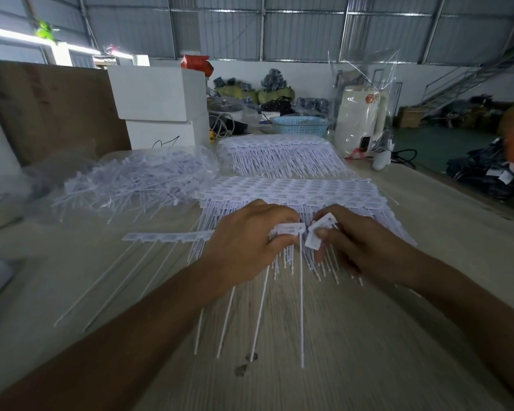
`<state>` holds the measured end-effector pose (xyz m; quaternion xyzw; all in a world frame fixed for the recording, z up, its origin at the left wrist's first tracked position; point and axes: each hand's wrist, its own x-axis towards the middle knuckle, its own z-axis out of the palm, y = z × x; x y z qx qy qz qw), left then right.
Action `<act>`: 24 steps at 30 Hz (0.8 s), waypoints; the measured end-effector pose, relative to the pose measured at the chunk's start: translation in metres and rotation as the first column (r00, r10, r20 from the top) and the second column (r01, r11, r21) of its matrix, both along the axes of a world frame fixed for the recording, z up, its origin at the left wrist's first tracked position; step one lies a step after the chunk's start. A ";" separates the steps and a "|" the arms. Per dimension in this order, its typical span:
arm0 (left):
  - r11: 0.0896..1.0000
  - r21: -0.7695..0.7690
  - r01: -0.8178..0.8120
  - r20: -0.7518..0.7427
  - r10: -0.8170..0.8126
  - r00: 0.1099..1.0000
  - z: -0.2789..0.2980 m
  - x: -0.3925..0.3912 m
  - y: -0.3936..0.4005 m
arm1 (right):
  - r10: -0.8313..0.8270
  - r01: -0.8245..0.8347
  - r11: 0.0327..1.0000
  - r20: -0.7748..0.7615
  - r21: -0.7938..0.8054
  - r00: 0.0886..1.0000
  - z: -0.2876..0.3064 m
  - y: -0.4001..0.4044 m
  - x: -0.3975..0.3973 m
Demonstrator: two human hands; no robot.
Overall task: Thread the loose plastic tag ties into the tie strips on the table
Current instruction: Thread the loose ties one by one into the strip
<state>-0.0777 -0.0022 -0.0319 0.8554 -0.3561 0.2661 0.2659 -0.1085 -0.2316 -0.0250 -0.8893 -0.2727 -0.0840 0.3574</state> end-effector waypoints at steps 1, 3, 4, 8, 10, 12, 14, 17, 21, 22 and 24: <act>1.000 -0.008 -0.018 0.003 0.018 1.000 0.000 0.000 0.000 | 0.004 -0.003 0.999 -0.018 0.043 1.000 0.000 0.002 -0.001; 0.999 -0.022 -0.038 0.000 0.038 0.999 0.000 -0.001 -0.001 | -0.050 0.050 0.993 -0.009 0.104 0.999 0.000 0.004 -0.001; 0.999 -0.029 -0.045 -0.002 0.045 0.999 0.000 -0.002 -0.002 | -0.093 0.089 0.991 0.031 0.103 0.995 0.000 0.005 -0.001; 0.997 -0.023 -0.078 0.018 0.078 0.997 -0.001 -0.004 -0.005 | -0.113 0.110 0.982 0.007 0.150 0.994 -0.003 0.018 -0.003; 0.997 -0.026 -0.069 0.007 0.070 0.998 -0.002 -0.005 -0.007 | -0.101 0.125 0.951 -0.100 0.283 0.990 -0.004 0.028 -0.003; 0.998 -0.060 -0.026 -0.025 0.025 0.999 -0.002 -0.005 -0.010 | -0.104 0.176 0.908 -0.204 0.381 0.973 -0.003 0.035 -0.003; 0.990 -0.138 0.027 -0.066 -0.036 0.997 0.000 -0.004 -0.011 | -0.088 0.216 0.878 -0.299 0.426 0.950 -0.001 0.037 -0.006; 0.984 -0.170 0.052 -0.056 -0.062 0.996 0.002 -0.004 -0.013 | -0.026 0.187 0.882 -0.351 0.433 0.936 0.002 0.036 -0.010; 0.963 -0.234 0.132 -0.170 -0.174 0.970 0.005 -0.003 -0.012 | 0.017 0.154 0.883 -0.357 0.444 0.934 0.005 0.034 -0.013; 0.956 -0.251 0.154 -0.212 -0.209 0.955 0.007 -0.002 -0.010 | 0.004 0.178 0.874 -0.374 0.452 0.927 0.006 0.032 -0.012; 0.956 -0.234 0.176 -0.236 -0.231 0.944 0.009 0.002 -0.004 | -0.034 0.237 0.858 -0.410 0.456 0.912 0.009 0.028 -0.010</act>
